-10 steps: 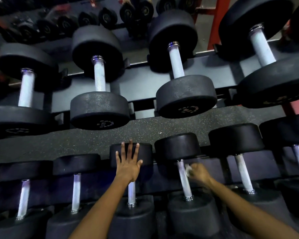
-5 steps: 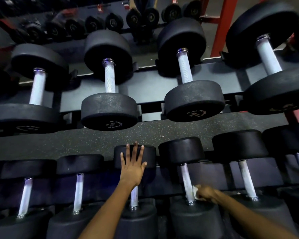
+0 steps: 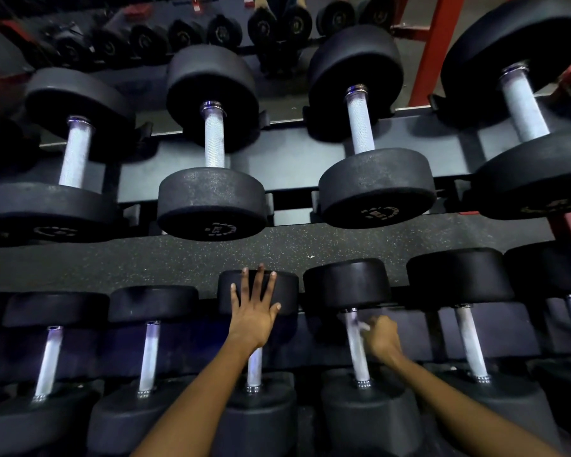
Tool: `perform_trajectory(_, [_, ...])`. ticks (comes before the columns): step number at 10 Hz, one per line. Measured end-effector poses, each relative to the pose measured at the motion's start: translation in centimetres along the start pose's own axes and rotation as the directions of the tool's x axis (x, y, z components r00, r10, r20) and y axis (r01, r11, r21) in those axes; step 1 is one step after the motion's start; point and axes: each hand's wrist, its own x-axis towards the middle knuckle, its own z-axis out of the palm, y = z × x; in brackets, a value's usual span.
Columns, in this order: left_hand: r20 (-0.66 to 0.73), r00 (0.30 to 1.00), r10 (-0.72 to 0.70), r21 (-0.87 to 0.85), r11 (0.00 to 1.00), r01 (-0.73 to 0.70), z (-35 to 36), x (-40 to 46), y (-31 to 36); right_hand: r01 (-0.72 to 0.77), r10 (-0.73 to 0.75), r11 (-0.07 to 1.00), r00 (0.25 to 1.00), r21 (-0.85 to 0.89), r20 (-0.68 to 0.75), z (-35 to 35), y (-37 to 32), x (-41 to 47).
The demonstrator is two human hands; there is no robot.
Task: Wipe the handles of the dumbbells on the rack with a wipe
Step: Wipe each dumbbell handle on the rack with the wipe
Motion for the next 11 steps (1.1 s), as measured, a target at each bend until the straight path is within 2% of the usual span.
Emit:
perform_trajectory(1, [-0.013, 1.000, 0.017, -0.025, 1.000, -0.017, -0.2, 0.1, 0.3, 0.029, -0.020, 0.995, 0.995, 0.091, -0.098, 0.0, -0.8, 0.8])
perform_trajectory(2, [0.005, 1.000, 0.025, 0.013, 1.000, -0.025, 0.1, -0.2, 0.3, 0.181, -0.169, 0.980, 0.976, -0.081, 0.137, 1.5, 3.7, -3.2])
perform_trajectory(3, [0.026, 1.000, -0.007, 0.019, 1.000, 0.006, 0.2, -0.4, 0.2, 0.211, -0.169, 0.961, 0.960, -0.177, 0.223, 1.9, 4.7, -4.5])
perform_trajectory(4, [0.035, 0.999, 0.014, 0.068, 0.998, -0.016, -0.3, -0.1, 0.6, 0.249, -0.250, 0.968, 0.968, -0.032, -0.026, 1.1, 0.4, -0.8])
perform_trajectory(5, [0.056, 0.998, 0.024, 0.001, 1.000, -0.024, 0.0, -0.1, 0.5, 0.300, -0.302, 0.945, 0.953, -0.131, 0.005, 0.7, 0.2, 0.3])
perform_trajectory(6, [0.052, 0.999, 0.004, 0.004, 1.000, -0.004, -0.5, -0.7, 0.4, 0.503, -0.361, 0.816, 0.829, -0.287, 0.428, 0.4, 5.0, -2.0])
perform_trajectory(7, [0.127, 0.991, -0.033, -0.028, 0.999, 0.037, -0.4, -0.6, 0.3, 0.626, -0.381, 0.714, 0.723, -0.314, 0.576, -0.6, 5.1, -1.7])
perform_trajectory(8, [0.129, 0.992, -0.003, 0.017, 1.000, 0.001, -0.6, -0.3, 0.4, 0.544, -0.430, 0.797, 0.816, -0.262, 0.386, -2.3, 2.0, 0.8])
perform_trajectory(9, [0.108, 0.994, 0.018, -0.004, 1.000, -0.017, -0.2, -0.4, 0.5, 0.592, -0.511, 0.750, 0.802, -0.296, 0.310, -1.9, 2.4, 0.4])
perform_trajectory(10, [0.119, 0.993, 0.003, -0.008, 1.000, -0.002, 0.0, -0.5, 0.4, 0.760, -0.440, 0.547, 0.618, -0.352, 0.652, -2.0, 3.3, -1.2])
perform_trajectory(11, [0.095, 0.995, 0.011, -0.001, 1.000, -0.010, 0.0, -0.5, 0.3, 0.762, -0.462, 0.525, 0.630, -0.380, 0.624, -3.0, 2.3, -0.2])
